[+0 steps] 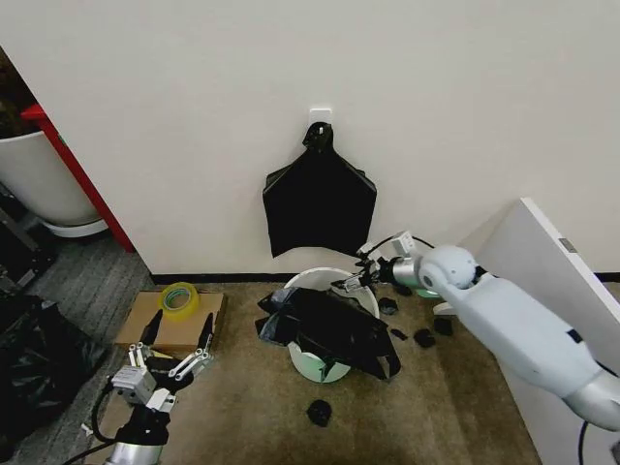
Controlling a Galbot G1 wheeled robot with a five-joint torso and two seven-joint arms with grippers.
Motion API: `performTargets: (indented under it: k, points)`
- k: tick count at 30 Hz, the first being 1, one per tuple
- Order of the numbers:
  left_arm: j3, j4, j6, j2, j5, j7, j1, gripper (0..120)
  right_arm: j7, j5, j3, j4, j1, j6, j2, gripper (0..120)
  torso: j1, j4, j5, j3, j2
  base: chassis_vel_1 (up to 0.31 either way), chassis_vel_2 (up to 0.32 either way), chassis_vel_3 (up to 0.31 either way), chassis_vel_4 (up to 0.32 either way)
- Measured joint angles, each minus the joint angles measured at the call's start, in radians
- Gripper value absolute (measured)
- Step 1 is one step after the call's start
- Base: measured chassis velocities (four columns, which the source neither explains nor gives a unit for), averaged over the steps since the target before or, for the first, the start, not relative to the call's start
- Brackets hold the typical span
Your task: Place the garbage bag over the trash bin.
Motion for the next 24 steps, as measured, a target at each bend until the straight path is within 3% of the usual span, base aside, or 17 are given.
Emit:
performTargets:
  k: [4,11,13,18,20,24]
  points:
    - [0.016,-0.001,0.0,0.001,0.002,0.001,-0.002,100,-0.021,-0.015,-0.014,-0.025,0.015,0.009,0.003,86,0.0,-0.0001,-0.0002,0.0,0.0,0.0,0.0,0.0,0.0]
    - [0.07,0.004,0.01,0.028,0.047,-0.005,-0.021,100,-0.043,-0.036,-0.057,-0.052,0.038,0.017,0.011,53,0.0,-0.0002,-0.0003,0.0,0.0,0.0,0.0,0.0,0.0]
    - [0.073,0.001,0.01,0.028,0.05,-0.005,-0.021,100,-0.043,-0.04,-0.058,-0.057,0.038,0.017,0.016,50,0.0,0.0,-0.0003,0.0,0.0,0.0,0.0,0.0,0.0]
    - [0.058,-0.008,0.005,0.035,0.047,-0.005,0.001,100,-0.029,-0.035,-0.059,-0.053,0.033,0.027,0.025,28,0.0,0.0001,-0.0001,0.0,0.0,0.0,0.0,0.0,0.0]
    - [0.056,-0.008,0.003,0.037,0.045,-0.005,0.002,100,-0.027,-0.034,-0.06,-0.053,0.032,0.028,0.024,26,0.0,0.0001,-0.0002,0.0,0.0,0.0,0.0,0.0,0.0]
    - [0.052,-0.008,0.002,0.039,0.037,-0.005,0.002,100,-0.019,-0.031,-0.062,-0.056,0.025,0.037,0.024,8,0.0,-0.0001,-0.0005,0.0,0.0,0.0,0.0,0.0,0.0]
